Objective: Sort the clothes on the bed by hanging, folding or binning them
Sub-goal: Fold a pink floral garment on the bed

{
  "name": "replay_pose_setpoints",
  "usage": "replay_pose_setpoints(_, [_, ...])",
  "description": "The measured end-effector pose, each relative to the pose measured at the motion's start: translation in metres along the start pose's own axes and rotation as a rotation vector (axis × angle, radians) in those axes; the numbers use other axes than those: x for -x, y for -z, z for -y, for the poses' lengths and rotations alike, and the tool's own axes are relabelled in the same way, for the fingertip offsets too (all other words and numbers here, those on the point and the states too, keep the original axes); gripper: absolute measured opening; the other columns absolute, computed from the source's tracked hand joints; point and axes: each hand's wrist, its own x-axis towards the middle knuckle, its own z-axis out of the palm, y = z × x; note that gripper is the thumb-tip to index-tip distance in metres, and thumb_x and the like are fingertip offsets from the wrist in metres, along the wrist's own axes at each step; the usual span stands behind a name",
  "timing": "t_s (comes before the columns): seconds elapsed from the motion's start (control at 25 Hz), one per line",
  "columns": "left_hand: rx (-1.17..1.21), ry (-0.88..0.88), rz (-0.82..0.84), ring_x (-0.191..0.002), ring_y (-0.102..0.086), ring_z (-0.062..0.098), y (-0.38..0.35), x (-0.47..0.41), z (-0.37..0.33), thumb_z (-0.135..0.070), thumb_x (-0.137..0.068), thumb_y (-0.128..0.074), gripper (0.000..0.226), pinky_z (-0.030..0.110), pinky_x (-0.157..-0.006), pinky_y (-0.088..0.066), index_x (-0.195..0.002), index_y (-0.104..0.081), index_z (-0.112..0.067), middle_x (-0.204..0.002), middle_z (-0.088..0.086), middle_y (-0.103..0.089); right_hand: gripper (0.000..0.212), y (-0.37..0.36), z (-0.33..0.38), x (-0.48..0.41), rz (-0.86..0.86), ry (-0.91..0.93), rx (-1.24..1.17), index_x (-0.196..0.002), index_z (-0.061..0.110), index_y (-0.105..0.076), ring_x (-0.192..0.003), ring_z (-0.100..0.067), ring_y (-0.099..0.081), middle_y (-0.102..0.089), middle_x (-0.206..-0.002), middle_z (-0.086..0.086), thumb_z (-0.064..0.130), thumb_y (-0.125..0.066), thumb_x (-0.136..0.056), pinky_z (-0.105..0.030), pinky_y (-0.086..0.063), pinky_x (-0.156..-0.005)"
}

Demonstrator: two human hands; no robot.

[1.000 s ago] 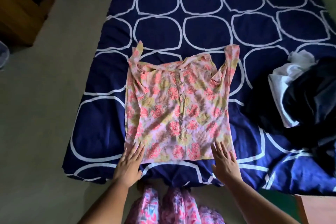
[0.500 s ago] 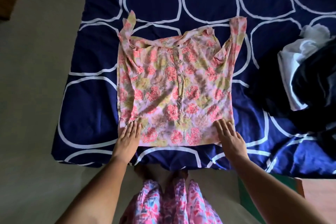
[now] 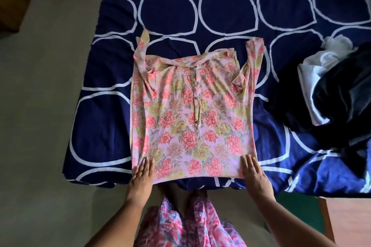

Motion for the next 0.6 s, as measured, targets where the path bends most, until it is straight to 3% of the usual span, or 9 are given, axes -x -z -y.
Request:
replay_pose_setpoints(0.08, [0.002,-0.058,-0.02,-0.122,-0.055,0.037,0.0,0.004,0.007,-0.013,-0.08,-0.031,0.065,0.042,-0.113,-0.027,-0.143,-0.025,0.002,-0.139,0.024,-0.046,0.084,0.004,0.001,0.002,-0.001,0.002,0.026,-0.152,0.011,-0.009,-0.146,-0.023,-0.015,-0.043,-0.145,-0.013,0.007,-0.038,-0.073,-0.043,-0.028,-0.114])
replay_pose_setpoints(0.16, [0.017,-0.129,-0.081,-0.138,-0.036,0.035,0.002,0.006,0.012,-0.034,-0.077,-0.038,0.083,0.047,-0.118,-0.01,-0.149,-0.012,-0.002,-0.149,0.023,-0.034,0.082,0.015,0.01,-0.001,0.013,0.049,0.05,-0.152,0.014,-0.018,-0.147,-0.017,-0.009,-0.03,-0.154,-0.007,0.03,-0.039,-0.074,-0.044,-0.007,-0.119])
replay_pose_setpoints(0.24, [0.006,-0.223,-0.147,-0.144,-0.022,0.031,0.012,-0.01,0.007,-0.055,-0.074,-0.046,0.097,0.05,-0.118,-0.007,-0.15,-0.014,-0.003,-0.156,0.019,-0.021,0.075,0.03,0.031,-0.022,0.0,0.131,0.002,-0.151,0.017,-0.023,-0.145,-0.016,-0.015,-0.023,-0.157,-0.004,0.043,-0.04,-0.082,-0.043,-0.004,-0.119])
replay_pose_setpoints(0.36, [0.018,-0.297,-0.222,-0.146,-0.015,0.027,0.043,-0.066,-0.021,-0.061,-0.088,-0.034,0.088,0.044,-0.119,-0.004,-0.151,-0.013,-0.003,-0.159,0.016,-0.012,0.064,0.043,0.064,-0.087,-0.077,0.164,-0.056,-0.153,0.019,-0.014,-0.146,-0.015,-0.011,-0.013,-0.158,-0.002,0.049,-0.023,-0.097,-0.039,-0.002,-0.118])
replay_pose_setpoints(0.44, [0.027,-0.316,-0.287,-0.145,-0.018,0.025,0.07,-0.116,-0.038,-0.057,-0.094,-0.023,0.077,0.041,-0.118,-0.007,-0.151,-0.019,-0.005,-0.157,0.015,-0.02,0.063,0.054,0.085,-0.136,-0.079,0.198,-0.098,-0.152,0.019,-0.013,-0.147,-0.017,-0.011,-0.012,-0.158,-0.001,0.052,-0.01,-0.098,-0.039,-0.003,-0.118])
replay_pose_setpoints(0.52, [0.039,-0.318,-0.293,-0.142,-0.028,0.026,0.098,-0.171,-0.048,-0.053,-0.094,-0.026,0.072,0.044,-0.116,-0.016,-0.149,-0.028,-0.006,-0.154,0.013,-0.028,0.063,0.069,0.1,-0.187,-0.083,0.256,-0.073,-0.152,0.02,-0.015,-0.147,-0.019,-0.013,-0.013,-0.159,0.0,0.052,-0.006,-0.098,-0.039,-0.005,-0.119])
replay_pose_setpoints(0.6, [0.045,-0.27,-0.307,-0.141,-0.031,0.027,0.123,-0.216,-0.042,-0.053,-0.096,-0.018,0.07,0.047,-0.114,-0.026,-0.149,-0.028,-0.008,-0.155,0.013,-0.026,0.062,0.082,0.1,-0.241,-0.116,0.264,-0.043,-0.153,0.024,-0.008,-0.148,-0.018,-0.003,-0.002,-0.159,0.002,0.052,-0.004,-0.098,-0.038,0.003,-0.12])
